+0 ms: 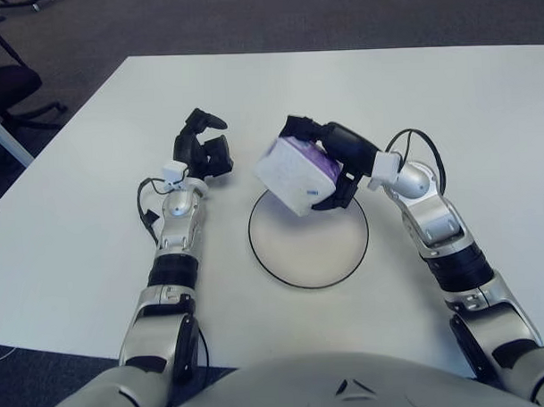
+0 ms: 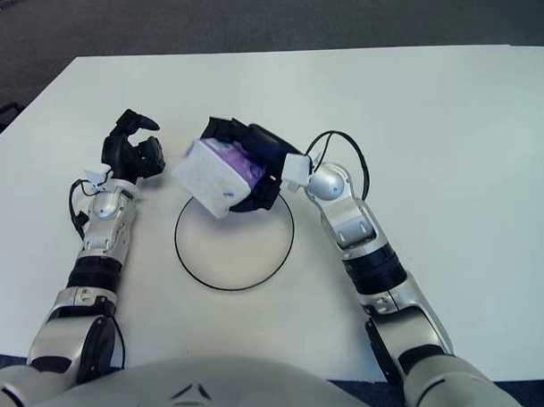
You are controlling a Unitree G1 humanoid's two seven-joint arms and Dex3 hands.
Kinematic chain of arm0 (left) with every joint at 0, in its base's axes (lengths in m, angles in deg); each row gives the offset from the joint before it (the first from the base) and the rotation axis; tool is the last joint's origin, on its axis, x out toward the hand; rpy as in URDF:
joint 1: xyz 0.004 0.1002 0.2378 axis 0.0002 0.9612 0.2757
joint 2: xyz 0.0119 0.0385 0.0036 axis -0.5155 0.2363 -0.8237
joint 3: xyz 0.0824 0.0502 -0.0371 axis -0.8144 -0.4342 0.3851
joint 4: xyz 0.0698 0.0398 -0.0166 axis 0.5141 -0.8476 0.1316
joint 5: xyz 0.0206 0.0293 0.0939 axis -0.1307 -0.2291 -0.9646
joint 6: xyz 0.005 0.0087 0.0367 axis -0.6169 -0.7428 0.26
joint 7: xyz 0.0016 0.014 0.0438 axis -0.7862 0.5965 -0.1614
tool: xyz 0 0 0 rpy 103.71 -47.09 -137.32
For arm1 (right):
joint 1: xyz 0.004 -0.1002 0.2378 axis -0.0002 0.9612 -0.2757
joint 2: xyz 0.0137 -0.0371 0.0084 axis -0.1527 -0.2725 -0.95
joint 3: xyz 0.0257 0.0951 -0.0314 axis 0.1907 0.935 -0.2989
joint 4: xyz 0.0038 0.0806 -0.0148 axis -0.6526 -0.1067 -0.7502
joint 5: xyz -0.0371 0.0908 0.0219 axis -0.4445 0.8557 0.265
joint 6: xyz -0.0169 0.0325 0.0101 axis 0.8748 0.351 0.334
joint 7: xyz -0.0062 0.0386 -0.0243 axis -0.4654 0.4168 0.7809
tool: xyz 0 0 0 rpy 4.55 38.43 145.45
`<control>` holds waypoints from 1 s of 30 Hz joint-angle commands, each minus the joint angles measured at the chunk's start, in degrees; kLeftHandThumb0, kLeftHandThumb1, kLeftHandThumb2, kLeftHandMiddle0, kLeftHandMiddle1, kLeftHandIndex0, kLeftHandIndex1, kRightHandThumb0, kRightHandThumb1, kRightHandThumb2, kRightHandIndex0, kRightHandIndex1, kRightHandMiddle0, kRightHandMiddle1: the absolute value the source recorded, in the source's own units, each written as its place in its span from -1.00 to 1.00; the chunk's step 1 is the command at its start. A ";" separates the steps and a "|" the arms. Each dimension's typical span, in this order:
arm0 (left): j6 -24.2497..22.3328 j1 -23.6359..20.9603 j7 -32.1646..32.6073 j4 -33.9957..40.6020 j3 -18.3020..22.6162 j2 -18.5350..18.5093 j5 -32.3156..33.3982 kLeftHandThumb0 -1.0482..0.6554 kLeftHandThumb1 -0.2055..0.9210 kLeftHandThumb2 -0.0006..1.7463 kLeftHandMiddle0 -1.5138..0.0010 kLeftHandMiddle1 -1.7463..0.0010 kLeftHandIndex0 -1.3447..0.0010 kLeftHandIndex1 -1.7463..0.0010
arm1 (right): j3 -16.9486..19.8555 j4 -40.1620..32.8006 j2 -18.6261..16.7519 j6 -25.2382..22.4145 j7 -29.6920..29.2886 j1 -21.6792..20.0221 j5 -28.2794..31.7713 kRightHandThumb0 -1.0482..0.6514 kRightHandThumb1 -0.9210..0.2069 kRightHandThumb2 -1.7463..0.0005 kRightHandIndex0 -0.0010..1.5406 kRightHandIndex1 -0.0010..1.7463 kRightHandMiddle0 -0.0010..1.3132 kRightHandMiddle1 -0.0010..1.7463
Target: Put the tissue paper into the plate.
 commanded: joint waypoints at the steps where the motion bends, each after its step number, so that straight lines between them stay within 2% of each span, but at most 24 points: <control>1: -0.88 10.58 0.52 -4.91 -0.82 4.68 0.02 -0.32 -0.03 0.48 -0.74 -1.00 0.11 -1.00 | -0.79 0.74 2.15 2.76 1.54 -2.08 -3.09 0.66 0.51 -0.83 0.06 1.00 0.13 0.95; 2: -0.88 10.58 0.35 -4.93 -0.84 4.64 0.08 -0.32 -0.03 0.48 -0.74 -1.00 0.11 -1.00 | -0.99 0.63 2.58 2.91 1.69 -2.29 -3.98 0.50 0.51 -0.82 0.06 1.00 0.05 0.92; 3: -0.88 10.58 0.24 -4.94 -0.84 4.61 0.11 -0.32 -0.03 0.48 -0.74 -1.00 0.11 -1.00 | -1.10 0.56 2.87 3.06 1.78 -2.43 -4.61 0.45 0.45 -0.77 0.02 1.00 0.00 0.90; 5: -0.74 10.66 0.00 -4.92 -0.96 4.56 0.06 -0.32 -0.03 0.47 -0.73 -1.00 0.12 -1.00 | -1.27 0.61 3.43 3.82 1.93 -2.65 -5.78 0.34 0.22 -0.58 -0.11 1.00 -0.18 0.87; 6: -0.58 10.66 -0.20 -5.00 -1.00 4.49 0.06 -0.32 -0.03 0.47 -0.73 -1.00 0.12 -1.00 | -1.39 0.84 3.70 4.63 2.01 -2.89 -6.37 0.30 0.00 -0.42 -0.23 1.00 -0.34 0.88; 7: -0.47 10.66 -0.34 -5.06 -1.02 4.45 0.06 -0.32 -0.02 0.46 -0.73 -1.00 0.12 -1.00 | -1.45 1.03 3.86 5.22 2.07 -3.05 -6.80 0.01 -0.01 -0.29 -0.46 0.94 -0.57 0.83; 8: -0.35 10.64 -0.55 -5.15 -1.03 4.40 0.13 -0.32 -0.01 0.46 -0.73 -1.00 0.13 -1.00 | -1.55 1.38 4.04 6.15 2.15 -3.33 -7.20 -0.18 -0.03 -0.21 -0.62 0.91 -0.73 0.80; 10: -0.15 10.59 -0.97 -5.26 -1.01 4.34 0.32 -0.32 0.00 0.45 -0.72 -1.00 0.13 -1.00 | -1.74 2.23 4.38 8.07 2.54 -4.01 -7.68 -0.38 -0.07 -0.11 -0.78 0.76 -0.86 0.70; 11: -0.08 10.57 -1.18 -5.30 -0.98 4.32 0.43 -0.32 0.00 0.45 -0.72 -1.00 0.14 -1.00 | -1.83 2.69 4.56 9.00 2.77 -4.36 -7.81 -0.45 -0.09 -0.08 -0.82 0.68 -0.89 0.64; 13: 0.14 10.51 -1.56 -5.40 -0.89 4.34 0.65 -0.32 0.01 0.45 -0.73 -1.00 0.14 -1.00 | -2.11 3.80 5.12 11.26 3.39 -5.27 -8.08 -0.63 -0.23 0.09 -0.92 0.38 -0.95 0.42; 17: 0.35 10.46 -1.86 -5.47 -0.77 4.38 0.82 -0.31 0.01 0.44 -0.73 -1.00 0.14 -1.00 | -2.08 5.62 5.96 14.98 3.51 -6.35 -9.07 -0.77 -0.41 0.27 -0.98 0.00 -0.99 0.16; 23: 0.22 10.41 -1.63 -5.48 -0.77 4.31 0.52 -0.31 0.00 0.45 -0.73 -1.00 0.14 -1.00 | -1.87 8.51 7.65 21.53 3.95 -7.69 -9.25 -0.91 -0.65 0.49 -1.00 -0.40 -1.00 -0.14; 27: -0.24 10.40 -1.60 -5.24 -0.70 4.28 0.65 -0.32 0.00 0.45 -0.72 -1.00 0.14 -1.00 | -1.57 9.74 8.47 23.98 4.40 -8.44 -9.30 -0.97 -0.79 0.59 -1.00 -0.62 -1.00 -0.29; 29: -0.47 10.42 -1.65 -5.09 -0.66 4.32 0.79 -0.31 0.00 0.45 -0.72 -1.00 0.14 -1.00 | -1.35 10.11 8.82 24.76 4.52 -8.72 -9.43 -0.99 -0.89 0.65 -1.00 -0.82 -1.00 -0.44; 30: -0.54 10.42 -1.67 -5.05 -0.65 4.33 0.84 -0.31 0.00 0.45 -0.72 -1.00 0.14 -1.00 | -1.26 10.22 8.95 25.02 4.69 -8.88 -9.28 -0.99 -0.90 0.66 -1.00 -0.85 -1.00 -0.46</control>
